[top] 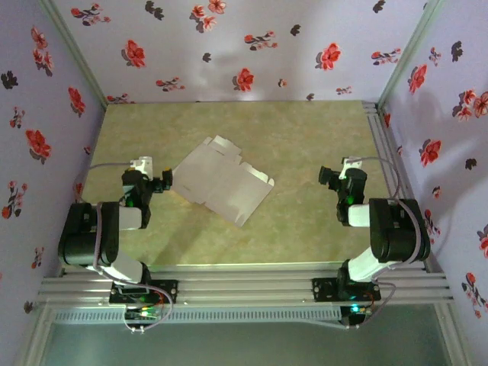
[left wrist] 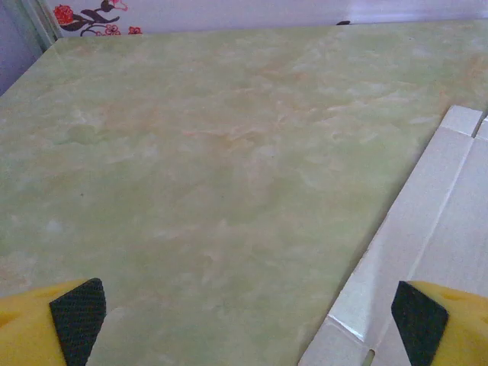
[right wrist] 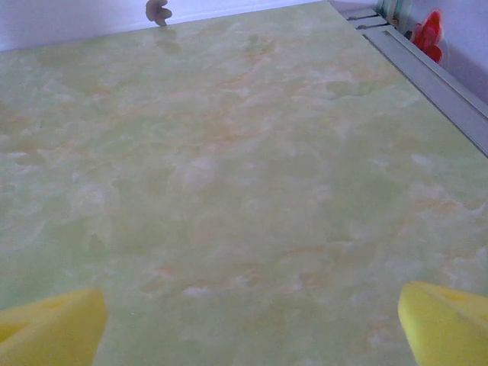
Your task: Fold the paper box
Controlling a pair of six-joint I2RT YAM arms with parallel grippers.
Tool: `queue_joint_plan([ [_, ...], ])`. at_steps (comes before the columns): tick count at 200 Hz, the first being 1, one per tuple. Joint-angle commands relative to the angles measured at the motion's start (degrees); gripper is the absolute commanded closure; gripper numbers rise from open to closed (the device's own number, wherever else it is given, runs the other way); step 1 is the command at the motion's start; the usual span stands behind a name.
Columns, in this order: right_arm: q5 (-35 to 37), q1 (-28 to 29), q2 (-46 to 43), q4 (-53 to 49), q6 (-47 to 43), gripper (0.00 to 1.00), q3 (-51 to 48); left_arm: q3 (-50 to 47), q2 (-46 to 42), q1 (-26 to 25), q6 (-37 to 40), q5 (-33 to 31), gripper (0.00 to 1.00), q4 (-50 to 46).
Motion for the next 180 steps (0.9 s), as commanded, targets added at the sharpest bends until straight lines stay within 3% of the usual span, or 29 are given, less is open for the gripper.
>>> queue_joint_plan([
  [1,-0.98,-0.28,0.18,0.9,0.56,0.01,0.79,0.12,-0.09,0.45,0.87,-0.67,0.0,1.29],
  [180,-0.89,-0.23,0.22,0.73,0.56,0.01,0.92,-0.09,-0.04,0.45,1.09,-0.32,0.0,1.52],
])
